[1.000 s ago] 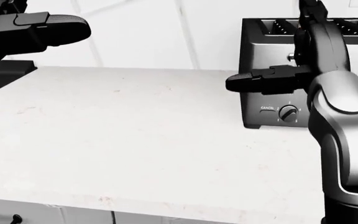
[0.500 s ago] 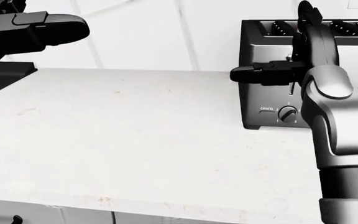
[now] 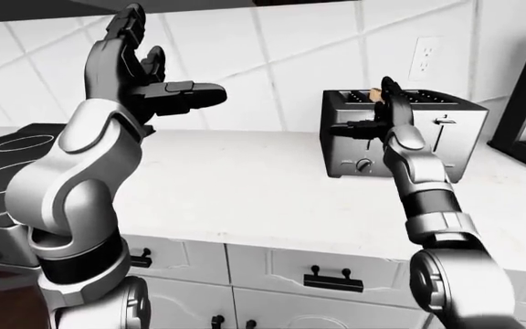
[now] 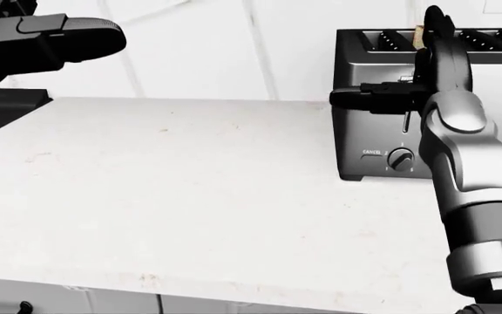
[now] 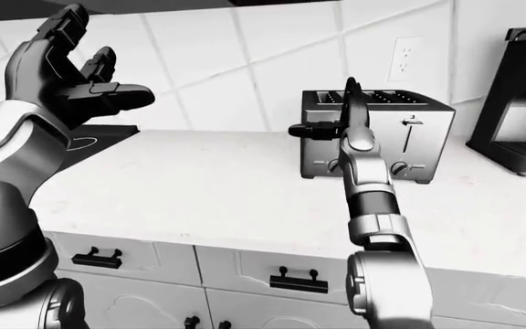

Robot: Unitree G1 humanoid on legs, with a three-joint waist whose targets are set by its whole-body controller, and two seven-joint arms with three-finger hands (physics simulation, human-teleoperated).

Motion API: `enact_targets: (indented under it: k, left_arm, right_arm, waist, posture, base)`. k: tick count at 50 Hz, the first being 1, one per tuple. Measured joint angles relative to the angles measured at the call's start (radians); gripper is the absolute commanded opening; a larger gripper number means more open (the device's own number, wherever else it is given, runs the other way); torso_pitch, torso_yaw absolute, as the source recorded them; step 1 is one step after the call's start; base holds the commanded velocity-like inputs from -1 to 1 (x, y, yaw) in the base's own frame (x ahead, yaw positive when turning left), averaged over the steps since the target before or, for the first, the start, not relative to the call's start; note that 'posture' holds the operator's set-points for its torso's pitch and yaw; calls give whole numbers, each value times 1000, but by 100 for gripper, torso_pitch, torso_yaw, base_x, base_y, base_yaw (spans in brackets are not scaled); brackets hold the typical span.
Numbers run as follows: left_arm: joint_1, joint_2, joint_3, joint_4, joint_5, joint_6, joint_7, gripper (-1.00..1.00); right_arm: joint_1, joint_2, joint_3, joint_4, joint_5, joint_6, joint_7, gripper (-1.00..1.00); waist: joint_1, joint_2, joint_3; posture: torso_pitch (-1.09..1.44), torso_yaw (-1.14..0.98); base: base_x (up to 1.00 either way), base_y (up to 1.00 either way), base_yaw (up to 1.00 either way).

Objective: Push down the lever of the toaster to turn it on.

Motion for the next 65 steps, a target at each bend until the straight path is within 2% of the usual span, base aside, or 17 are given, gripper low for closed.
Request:
enact_targets:
  k: [12,31,43,65]
  left_arm:
    - [5,-2,-3,6,2,-8,-2,100]
    - [3,2,-1,6,-5,-8,2,100]
    - [0,3,0,1,-5,-7,4,100]
    - [3,1,-1,8,-2,-10,2,100]
  right_arm:
    - [-36,-5,6,106,-6,-65,-2,100]
    - [-14,22,18,117,-19,-85,-2,100]
    - [-58,16,19,222,-35,-126,-12,100]
    - [-92,8,23,264,-79,-83,-15,100]
  waist:
    - [-1,-1,-2]
    - [-3,2,-1]
    - [-2,2,-2]
    - [3,-4,-9]
  posture:
    - [-51,0]
    - [-51,0]
    - [-51,0]
    - [-51,0]
  base:
    - [0,0,0]
    - [0,0,0]
    - [0,0,0]
    - [0,0,0]
